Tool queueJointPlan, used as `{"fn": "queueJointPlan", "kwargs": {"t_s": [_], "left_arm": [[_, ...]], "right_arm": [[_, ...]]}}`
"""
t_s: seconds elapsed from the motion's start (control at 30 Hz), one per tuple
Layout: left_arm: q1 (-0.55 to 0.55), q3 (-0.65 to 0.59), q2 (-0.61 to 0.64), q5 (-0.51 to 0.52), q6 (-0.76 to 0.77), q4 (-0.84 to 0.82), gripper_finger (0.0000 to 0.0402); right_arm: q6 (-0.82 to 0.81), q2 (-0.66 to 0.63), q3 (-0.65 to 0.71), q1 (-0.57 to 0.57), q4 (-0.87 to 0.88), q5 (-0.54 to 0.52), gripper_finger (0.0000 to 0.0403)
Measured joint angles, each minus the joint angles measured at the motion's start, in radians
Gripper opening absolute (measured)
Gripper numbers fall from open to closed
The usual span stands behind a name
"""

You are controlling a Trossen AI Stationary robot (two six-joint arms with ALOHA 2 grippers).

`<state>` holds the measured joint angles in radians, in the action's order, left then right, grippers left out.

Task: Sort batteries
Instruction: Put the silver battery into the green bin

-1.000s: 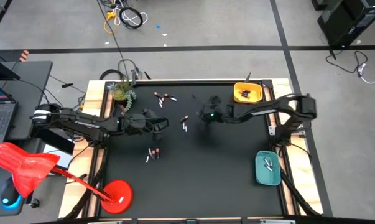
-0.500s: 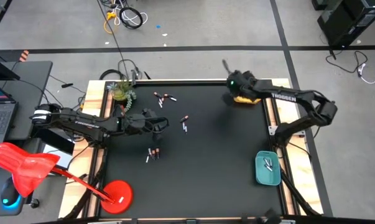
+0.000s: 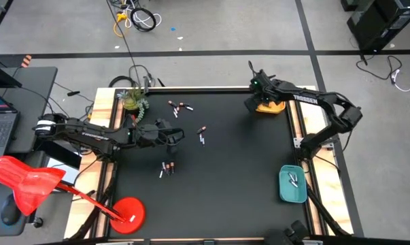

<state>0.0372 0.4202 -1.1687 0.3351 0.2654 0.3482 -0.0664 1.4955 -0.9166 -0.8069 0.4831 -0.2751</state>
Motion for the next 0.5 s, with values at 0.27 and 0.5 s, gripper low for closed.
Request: {"fn": "queueJointPlan", "kwargs": {"t_s": [0.27, 0.5], "left_arm": [[0.0, 0.0, 0.0, 0.01, -0.004, 0.0, 0.0156], [0.0, 0.0, 0.0, 0.03, -0.022, 0.02, 0.0156]], "right_arm": [[0.009, -0.091, -0.1, 0.201, -0.103, -0.058, 0.0136], [0.075, 0.128, -0.171, 0.326, -0.352, 0.292, 0.013]]}}
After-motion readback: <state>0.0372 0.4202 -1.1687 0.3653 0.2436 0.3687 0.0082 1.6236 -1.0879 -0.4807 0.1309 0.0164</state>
